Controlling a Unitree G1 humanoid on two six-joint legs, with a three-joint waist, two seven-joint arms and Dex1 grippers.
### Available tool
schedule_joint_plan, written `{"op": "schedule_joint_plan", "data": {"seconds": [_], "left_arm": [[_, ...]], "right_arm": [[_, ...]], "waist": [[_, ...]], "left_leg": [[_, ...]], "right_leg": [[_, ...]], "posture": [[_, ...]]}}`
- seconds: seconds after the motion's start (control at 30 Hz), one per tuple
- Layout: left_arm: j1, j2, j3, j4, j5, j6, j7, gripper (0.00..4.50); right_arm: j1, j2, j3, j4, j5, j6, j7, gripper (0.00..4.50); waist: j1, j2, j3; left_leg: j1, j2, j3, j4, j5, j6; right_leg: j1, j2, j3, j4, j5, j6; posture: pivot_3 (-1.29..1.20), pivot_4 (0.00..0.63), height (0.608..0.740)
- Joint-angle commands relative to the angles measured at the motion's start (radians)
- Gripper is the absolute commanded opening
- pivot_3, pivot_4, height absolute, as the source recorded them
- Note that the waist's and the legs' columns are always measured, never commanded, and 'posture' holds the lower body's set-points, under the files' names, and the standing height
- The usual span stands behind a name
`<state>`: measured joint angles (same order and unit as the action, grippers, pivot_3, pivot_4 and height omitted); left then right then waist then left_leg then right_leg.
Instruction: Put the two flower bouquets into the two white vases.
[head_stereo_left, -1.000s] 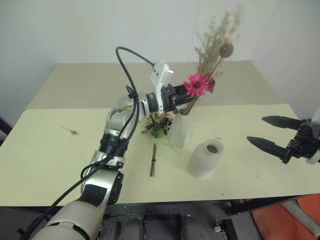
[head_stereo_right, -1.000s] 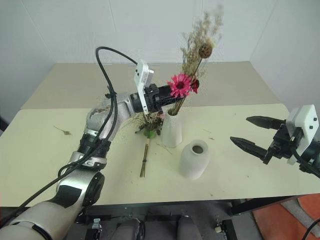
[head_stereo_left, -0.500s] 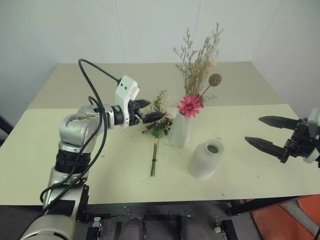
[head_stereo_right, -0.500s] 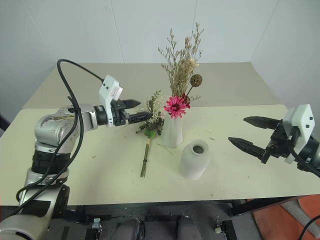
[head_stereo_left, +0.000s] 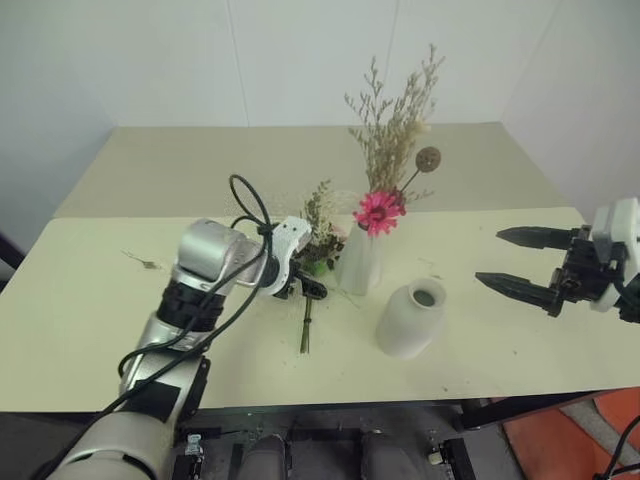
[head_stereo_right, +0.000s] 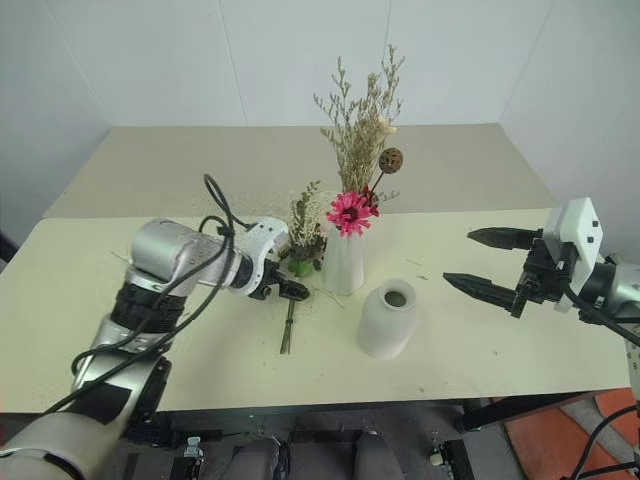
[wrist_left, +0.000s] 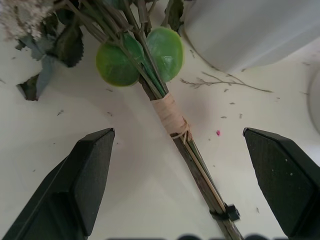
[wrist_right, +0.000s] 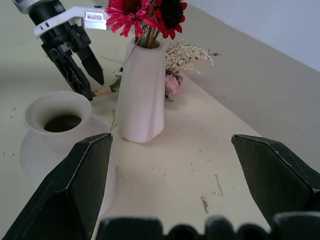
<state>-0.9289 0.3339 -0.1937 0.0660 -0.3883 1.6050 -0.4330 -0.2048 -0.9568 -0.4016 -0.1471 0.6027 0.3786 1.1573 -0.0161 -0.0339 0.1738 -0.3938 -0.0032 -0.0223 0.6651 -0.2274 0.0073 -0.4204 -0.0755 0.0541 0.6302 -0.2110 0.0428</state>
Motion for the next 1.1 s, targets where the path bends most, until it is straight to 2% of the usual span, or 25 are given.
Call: {"op": "schedule_joint_plan", "data": {"seconds": [0.03,0.1,0.2,0.5,0.6,0.73,0.9,0.97,1.03,1.1], "left_arm": [[-0.022,-0.031,-0.026,0.045,0.049,-0.026,0.056,4.49],[-0.032,-0.036,-0.048,0.077,0.064,-0.055,0.061,4.49],[-0.036,-0.041,-0.058,0.120,0.078,-0.086,0.066,3.92],[-0.027,-0.047,-0.024,0.160,0.118,-0.154,0.099,1.11],[-0.025,-0.063,0.080,0.178,0.154,-0.270,0.171,0.19],[-0.026,-0.089,0.236,0.175,0.181,-0.458,0.291,0.15],[-0.010,-0.124,0.433,0.092,0.146,-0.718,0.383,0.15],[0.002,-0.137,0.499,0.034,0.091,-0.788,0.361,0.15],[0.006,-0.136,0.549,-0.034,0.007,-0.782,0.303,0.15],[0.022,-0.093,0.551,-0.113,-0.102,-0.741,0.168,0.15]], "right_arm": [[-0.008,-0.017,-0.026,-0.035,0.013,-0.011,0.004,4.50],[0.002,-0.019,-0.038,-0.049,0.018,-0.006,0.002,4.50],[0.019,-0.020,-0.057,-0.066,0.025,-0.001,-0.001,4.50],[0.067,-0.018,-0.088,-0.096,0.033,0.006,-0.009,4.50],[0.062,-0.022,-0.084,-0.087,0.033,0.008,-0.003,4.50],[0.046,-0.028,-0.070,-0.070,0.030,0.007,0.008,4.50],[0.018,-0.035,-0.049,-0.049,0.027,0.007,0.019,4.50],[0.009,-0.036,-0.043,-0.040,0.024,0.006,0.026,4.50],[0.001,-0.037,-0.038,-0.032,0.021,0.006,0.032,4.50],[-0.008,-0.041,-0.035,-0.021,0.019,0.005,0.040,4.50]], "waist": [[0.001,0.000,0.000],[0.002,0.000,0.000],[0.002,0.000,0.000],[0.002,0.001,-0.001],[0.003,0.001,-0.001],[0.001,0.001,0.000],[0.004,0.001,0.000],[0.006,0.001,0.000],[0.006,0.001,0.000],[0.005,0.001,0.000]], "left_leg": [[0.000,0.000,0.000,0.000,0.000,0.000],[0.001,0.000,0.000,0.000,0.000,0.000],[0.003,0.000,0.000,0.000,0.000,0.000],[0.003,0.000,0.000,0.000,0.000,0.000],[0.003,0.000,0.000,0.000,0.000,0.000],[0.001,0.000,0.000,0.000,0.000,0.000],[0.000,0.000,0.000,0.000,0.000,0.000],[-0.001,0.000,0.000,0.000,0.000,0.000],[-0.002,0.000,0.000,0.000,0.000,0.000],[-0.002,0.000,0.000,0.000,0.000,0.000]], "right_leg": [[0.000,0.000,0.000,0.000,0.000,0.000],[0.001,0.000,0.000,0.000,0.000,0.000],[0.003,0.000,0.000,0.000,0.000,0.000],[0.003,0.000,0.000,0.000,0.000,0.000],[0.003,0.000,0.000,0.000,0.000,0.000],[0.000,0.000,0.000,0.000,0.000,0.000],[0.000,-0.001,0.001,0.000,0.001,-0.001],[0.000,-0.002,0.000,-0.001,0.001,-0.001],[-0.001,-0.002,0.000,-0.001,0.001,0.000],[-0.001,-0.002,0.000,-0.001,0.001,0.000]], "posture": [[0.00,0.150,0.740],[0.00,0.150,0.740],[0.00,0.150,0.740],[0.00,0.150,0.740],[0.00,0.150,0.740],[0.00,0.150,0.740],[0.00,0.150,0.740],[0.00,0.150,0.740],[0.00,0.150,0.740],[0.00,0.150,0.740]]}}
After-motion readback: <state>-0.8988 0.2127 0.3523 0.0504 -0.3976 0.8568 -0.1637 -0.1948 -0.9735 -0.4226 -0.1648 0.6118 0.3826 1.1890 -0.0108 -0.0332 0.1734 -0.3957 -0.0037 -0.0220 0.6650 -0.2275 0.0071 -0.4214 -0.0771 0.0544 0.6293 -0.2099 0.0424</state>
